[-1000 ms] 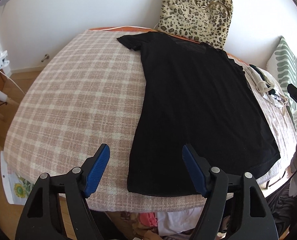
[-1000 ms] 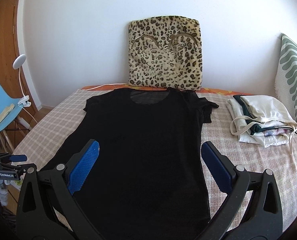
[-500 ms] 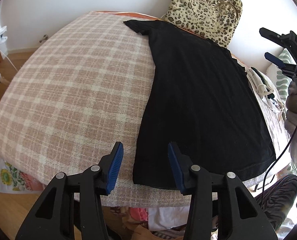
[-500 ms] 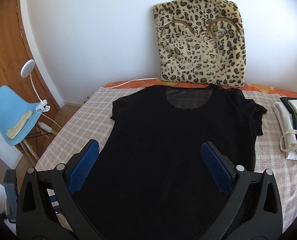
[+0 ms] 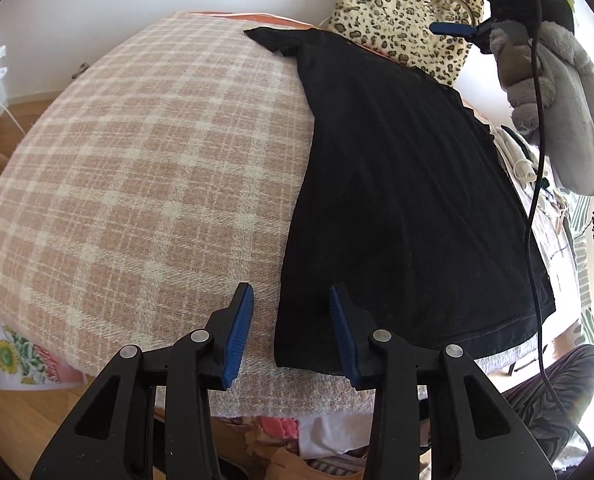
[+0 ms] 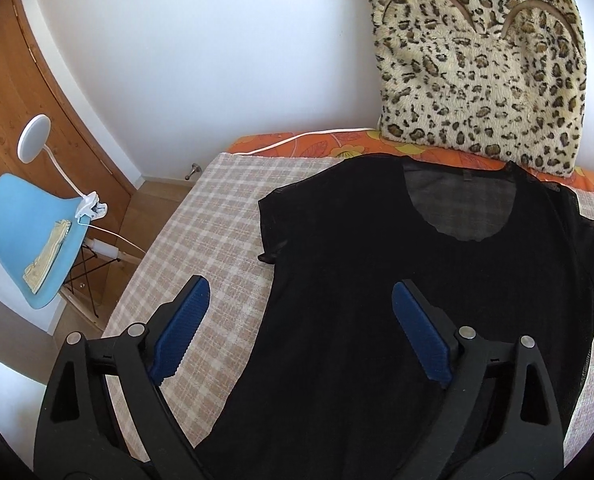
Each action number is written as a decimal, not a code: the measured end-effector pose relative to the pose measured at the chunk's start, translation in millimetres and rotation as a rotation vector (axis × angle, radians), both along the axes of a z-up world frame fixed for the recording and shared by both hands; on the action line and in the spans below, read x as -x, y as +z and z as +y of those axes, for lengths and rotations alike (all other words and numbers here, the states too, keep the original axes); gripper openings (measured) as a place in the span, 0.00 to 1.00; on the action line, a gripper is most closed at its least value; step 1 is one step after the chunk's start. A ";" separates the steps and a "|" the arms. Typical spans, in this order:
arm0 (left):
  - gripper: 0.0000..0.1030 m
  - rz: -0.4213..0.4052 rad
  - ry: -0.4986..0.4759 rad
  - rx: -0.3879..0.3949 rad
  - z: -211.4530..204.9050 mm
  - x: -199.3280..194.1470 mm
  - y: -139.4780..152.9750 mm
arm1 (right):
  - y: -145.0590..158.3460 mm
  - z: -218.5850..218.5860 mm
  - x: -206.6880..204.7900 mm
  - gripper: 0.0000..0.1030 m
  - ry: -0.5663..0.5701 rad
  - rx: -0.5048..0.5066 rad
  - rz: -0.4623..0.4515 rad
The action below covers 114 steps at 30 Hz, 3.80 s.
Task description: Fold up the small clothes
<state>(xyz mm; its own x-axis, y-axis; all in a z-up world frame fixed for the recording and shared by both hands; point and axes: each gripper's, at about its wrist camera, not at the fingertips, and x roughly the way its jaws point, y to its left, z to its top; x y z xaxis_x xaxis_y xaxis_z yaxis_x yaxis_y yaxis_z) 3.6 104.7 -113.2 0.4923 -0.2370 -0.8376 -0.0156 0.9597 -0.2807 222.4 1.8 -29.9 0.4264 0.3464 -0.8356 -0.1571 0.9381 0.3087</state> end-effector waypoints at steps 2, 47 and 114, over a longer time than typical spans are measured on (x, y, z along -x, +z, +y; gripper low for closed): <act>0.36 -0.008 -0.004 -0.008 -1.0 -0.9 -0.3 | -3.8 15.3 -13.9 0.92 0.013 0.015 0.002; 0.03 -0.052 -0.013 0.173 12.2 -15.9 -4.4 | -156.5 132.1 -180.9 0.06 0.034 0.338 0.100; 0.28 -0.161 -0.504 0.328 -123.3 -32.5 47.0 | -108.6 -126.2 -149.5 0.53 -0.205 0.450 0.043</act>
<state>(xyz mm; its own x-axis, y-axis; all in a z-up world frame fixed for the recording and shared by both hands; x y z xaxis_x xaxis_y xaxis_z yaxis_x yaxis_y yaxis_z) 36.1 -18.6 -66.2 0.3672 -0.7055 -0.6062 0.4840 0.7015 -0.5232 371.8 -124.4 -138.5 0.4095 -0.1403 -0.9015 0.0488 0.9901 -0.1320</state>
